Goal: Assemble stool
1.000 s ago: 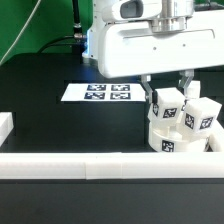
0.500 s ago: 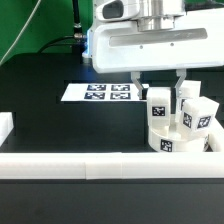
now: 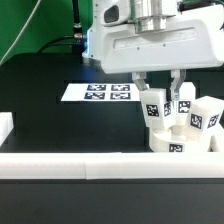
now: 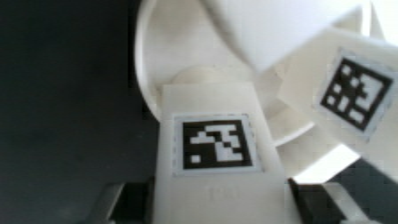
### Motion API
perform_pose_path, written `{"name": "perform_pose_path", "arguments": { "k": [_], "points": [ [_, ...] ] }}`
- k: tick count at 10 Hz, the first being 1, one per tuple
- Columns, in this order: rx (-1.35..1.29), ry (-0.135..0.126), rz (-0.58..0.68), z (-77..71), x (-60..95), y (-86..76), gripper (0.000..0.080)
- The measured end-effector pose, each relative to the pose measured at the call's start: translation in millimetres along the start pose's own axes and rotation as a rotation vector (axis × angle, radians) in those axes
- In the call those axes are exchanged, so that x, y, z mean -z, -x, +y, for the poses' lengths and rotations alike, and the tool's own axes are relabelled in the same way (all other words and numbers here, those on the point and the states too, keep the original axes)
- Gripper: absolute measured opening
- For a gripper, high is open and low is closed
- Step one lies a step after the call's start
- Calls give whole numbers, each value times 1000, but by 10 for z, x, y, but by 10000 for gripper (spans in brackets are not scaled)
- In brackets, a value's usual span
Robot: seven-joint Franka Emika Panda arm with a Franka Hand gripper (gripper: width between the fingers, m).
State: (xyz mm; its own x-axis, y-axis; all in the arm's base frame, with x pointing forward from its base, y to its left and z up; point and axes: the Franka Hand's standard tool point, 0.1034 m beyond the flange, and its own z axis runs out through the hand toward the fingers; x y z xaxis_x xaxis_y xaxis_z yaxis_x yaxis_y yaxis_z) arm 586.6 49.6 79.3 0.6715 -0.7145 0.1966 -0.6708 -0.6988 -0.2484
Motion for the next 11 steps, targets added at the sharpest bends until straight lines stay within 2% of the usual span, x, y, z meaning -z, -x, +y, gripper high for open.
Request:
{"name": "perform_pose_path", "arguments": {
  "k": [3, 5, 6, 7, 8, 9, 10, 11],
  "points": [
    [-209, -21, 1, 8, -3, -48, 338],
    [-378, -55, 18, -10, -16, -108, 338],
    [-393, -56, 16, -6, -15, -104, 338],
    [-389, -56, 16, -5, -17, -103, 404],
    [-378, -52, 11, -4, -18, -95, 404],
    [-366, -45, -9, -11, -11, -73, 550],
    [-357, -42, -22, -27, 7, -64, 628],
    [-338, -37, -38, -37, 21, -52, 628]
  ]
}}
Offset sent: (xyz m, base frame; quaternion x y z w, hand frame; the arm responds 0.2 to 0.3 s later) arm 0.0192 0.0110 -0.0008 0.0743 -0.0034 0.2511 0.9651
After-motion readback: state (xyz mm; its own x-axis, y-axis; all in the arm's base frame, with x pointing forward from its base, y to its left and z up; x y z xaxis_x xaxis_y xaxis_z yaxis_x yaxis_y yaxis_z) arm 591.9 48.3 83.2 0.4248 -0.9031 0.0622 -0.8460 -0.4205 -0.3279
